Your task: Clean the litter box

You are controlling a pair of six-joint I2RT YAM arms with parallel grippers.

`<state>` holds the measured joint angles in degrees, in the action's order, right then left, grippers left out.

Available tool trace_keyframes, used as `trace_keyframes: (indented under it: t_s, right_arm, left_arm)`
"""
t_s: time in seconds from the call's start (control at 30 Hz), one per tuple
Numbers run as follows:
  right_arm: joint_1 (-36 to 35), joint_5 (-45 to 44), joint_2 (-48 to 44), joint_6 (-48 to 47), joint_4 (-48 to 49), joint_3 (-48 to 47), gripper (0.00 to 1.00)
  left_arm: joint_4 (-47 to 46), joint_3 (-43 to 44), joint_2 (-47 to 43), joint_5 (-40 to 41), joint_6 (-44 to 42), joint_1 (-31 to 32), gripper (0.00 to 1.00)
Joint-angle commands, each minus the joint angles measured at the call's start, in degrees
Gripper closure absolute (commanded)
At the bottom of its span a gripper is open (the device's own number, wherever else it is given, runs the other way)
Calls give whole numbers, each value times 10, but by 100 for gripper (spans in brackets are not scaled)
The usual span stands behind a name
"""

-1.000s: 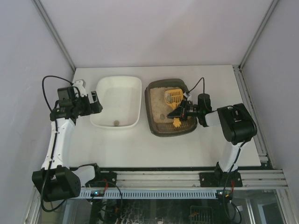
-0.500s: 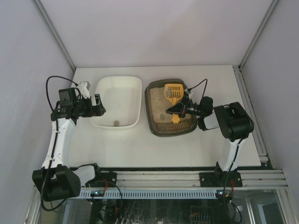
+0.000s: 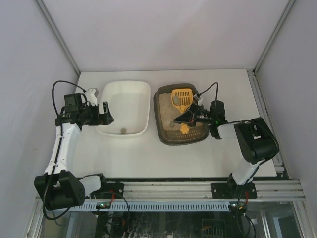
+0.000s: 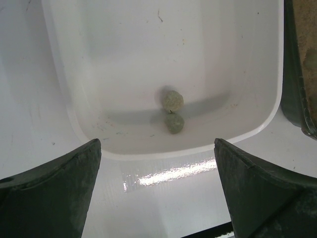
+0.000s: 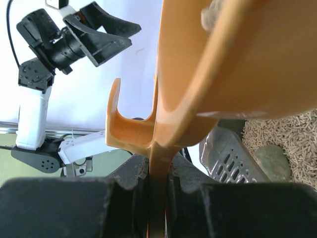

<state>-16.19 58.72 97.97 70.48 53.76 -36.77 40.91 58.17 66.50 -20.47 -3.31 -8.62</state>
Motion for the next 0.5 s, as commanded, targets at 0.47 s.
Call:
trace_keyframes:
  t_s: [0.47]
  right_arm:
    - [-20,-15,39,84,93,-40,100]
  left_arm:
    - [2,1,8,-29,-19,5,0]
